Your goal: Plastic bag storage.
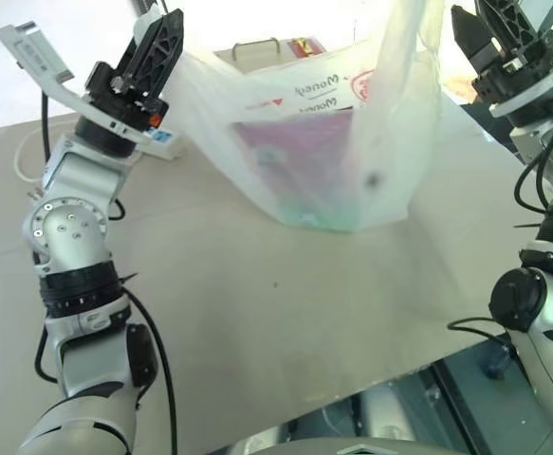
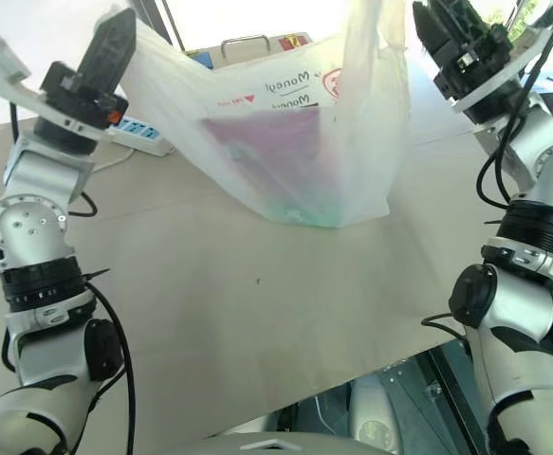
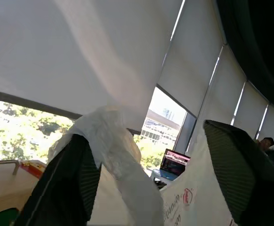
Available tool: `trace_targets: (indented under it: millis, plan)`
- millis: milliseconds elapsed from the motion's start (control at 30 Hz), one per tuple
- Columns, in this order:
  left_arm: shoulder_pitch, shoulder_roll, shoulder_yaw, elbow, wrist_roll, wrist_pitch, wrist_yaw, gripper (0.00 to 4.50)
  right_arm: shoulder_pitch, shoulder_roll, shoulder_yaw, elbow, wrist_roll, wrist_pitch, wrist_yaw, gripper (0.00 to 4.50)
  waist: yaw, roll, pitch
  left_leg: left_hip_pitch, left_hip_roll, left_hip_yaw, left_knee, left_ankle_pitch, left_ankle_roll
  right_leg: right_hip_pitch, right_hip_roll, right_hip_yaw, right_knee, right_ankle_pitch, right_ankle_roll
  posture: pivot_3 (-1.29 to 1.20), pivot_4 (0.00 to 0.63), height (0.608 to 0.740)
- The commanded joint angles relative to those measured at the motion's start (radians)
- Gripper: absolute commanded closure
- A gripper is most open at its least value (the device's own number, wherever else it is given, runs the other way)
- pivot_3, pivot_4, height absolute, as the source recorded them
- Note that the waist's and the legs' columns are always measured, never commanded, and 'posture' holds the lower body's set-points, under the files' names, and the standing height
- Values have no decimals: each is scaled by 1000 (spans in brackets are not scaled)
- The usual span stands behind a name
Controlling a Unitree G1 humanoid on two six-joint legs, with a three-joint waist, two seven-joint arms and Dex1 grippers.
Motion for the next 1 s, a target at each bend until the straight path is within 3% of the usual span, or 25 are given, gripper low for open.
trace_targets:
  millis: [33,133,300,433,567,667,1000]
  plan:
    - [78,51,87,-6,-7,18,-37,0,99,-75,10,-104,55,103,108,47,1,0,0,0,0,0,0,0,0,0,0,0,0,0,0,0,150,740]
    - [271,85,136,-5,-1,69,-87,0,273,-144,53,-157,-9,122,202,47,1,0,0,0,-1,-1,-1,0,0,0,0,0,-1,0,0,0,150,740]
    - [643,98,135,-90,42,147,-161,0,538,-247,310,-267,-392,-128,329,47,0,0,0,1,-3,-1,-1,0,0,-1,0,4,0,0,0,0,150,740]
    - [879,69,86,-188,204,80,-146,0,647,-195,362,-270,-571,-354,333,47,17,1,0,6,-4,1,0,0,0,1,-1,7,0,2,1,0,150,740]
    - [987,-41,8,-295,354,-13,-36,0,763,-151,398,-204,-779,-699,388,47,57,0,-1,14,-4,4,-2,0,-1,7,-1,11,-1,3,1,0,150,740]
    - [1072,-111,-38,-362,440,-85,-10,0,836,-151,387,-185,-827,-826,454,47,83,-1,-2,14,-5,4,-2,0,0,7,-1,11,-2,3,1,0,150,740]
    - [1335,-232,-96,-517,572,-275,-25,0,956,-237,298,-85,-856,-994,628,47,81,2,-4,15,-3,7,-4,-1,1,7,-1,13,-4,3,1,0,150,740]
